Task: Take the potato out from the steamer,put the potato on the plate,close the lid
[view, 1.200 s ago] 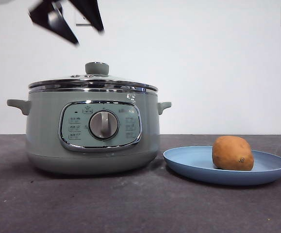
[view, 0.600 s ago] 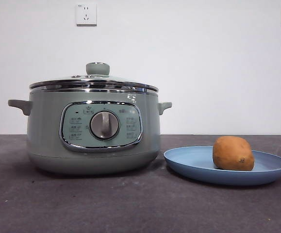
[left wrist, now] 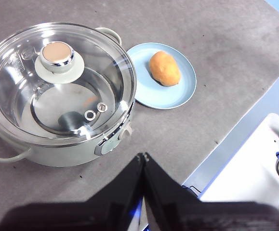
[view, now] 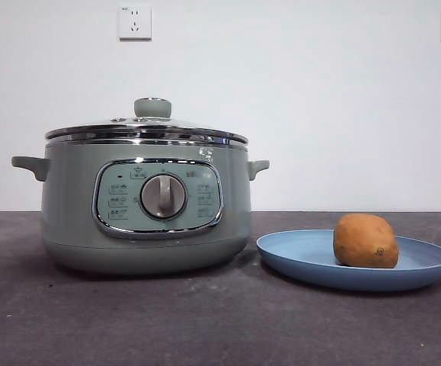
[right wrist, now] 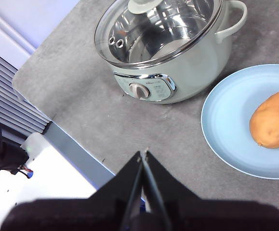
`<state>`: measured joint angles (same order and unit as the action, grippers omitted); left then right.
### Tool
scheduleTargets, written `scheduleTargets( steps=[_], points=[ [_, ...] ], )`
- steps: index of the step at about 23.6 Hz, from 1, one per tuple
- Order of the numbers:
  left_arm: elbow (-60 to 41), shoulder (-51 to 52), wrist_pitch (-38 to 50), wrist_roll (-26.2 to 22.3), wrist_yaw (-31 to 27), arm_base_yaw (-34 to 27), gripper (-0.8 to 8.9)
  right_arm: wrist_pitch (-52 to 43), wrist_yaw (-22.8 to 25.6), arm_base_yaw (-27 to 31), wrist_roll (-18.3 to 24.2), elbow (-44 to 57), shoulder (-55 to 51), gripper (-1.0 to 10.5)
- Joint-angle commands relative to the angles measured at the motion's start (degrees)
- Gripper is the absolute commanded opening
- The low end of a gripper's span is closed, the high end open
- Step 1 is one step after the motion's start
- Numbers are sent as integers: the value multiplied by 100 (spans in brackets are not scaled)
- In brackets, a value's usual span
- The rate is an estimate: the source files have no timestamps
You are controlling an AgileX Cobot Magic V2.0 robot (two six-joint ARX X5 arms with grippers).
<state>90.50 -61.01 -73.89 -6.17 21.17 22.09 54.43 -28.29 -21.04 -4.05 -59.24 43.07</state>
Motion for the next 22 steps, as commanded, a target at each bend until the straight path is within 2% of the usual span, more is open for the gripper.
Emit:
scheduleTargets(
  steps=[1, 5, 7, 10, 12, 17, 22],
  points=[
    [-33, 2, 11, 20, 4, 13, -4, -11, 15, -7, -37, -28, 4, 1],
    [-33, 2, 15, 20, -7, 9, -4, -11, 13, -7, -37, -28, 4, 1],
    [-33, 15, 111, -210, -153, -31, -4, -11, 15, -7, -37, -28, 4, 1],
    [-201, 380, 1222, -708, -286, -614, -4, -2, 13, -7, -37, -28, 4, 1],
    [-879, 992, 2472, -728, -273, -1106, -4, 7, 15, -7, -37, -28, 0, 1],
    [-3814, 2706, 5499, -426, -372, -2251, -4, 7, 15, -7, -37, -28, 4, 1],
    [-5512, 3672, 6524, -175, -535, -2570, -4, 7, 15, -7, -37, -28, 4, 1]
  ],
)
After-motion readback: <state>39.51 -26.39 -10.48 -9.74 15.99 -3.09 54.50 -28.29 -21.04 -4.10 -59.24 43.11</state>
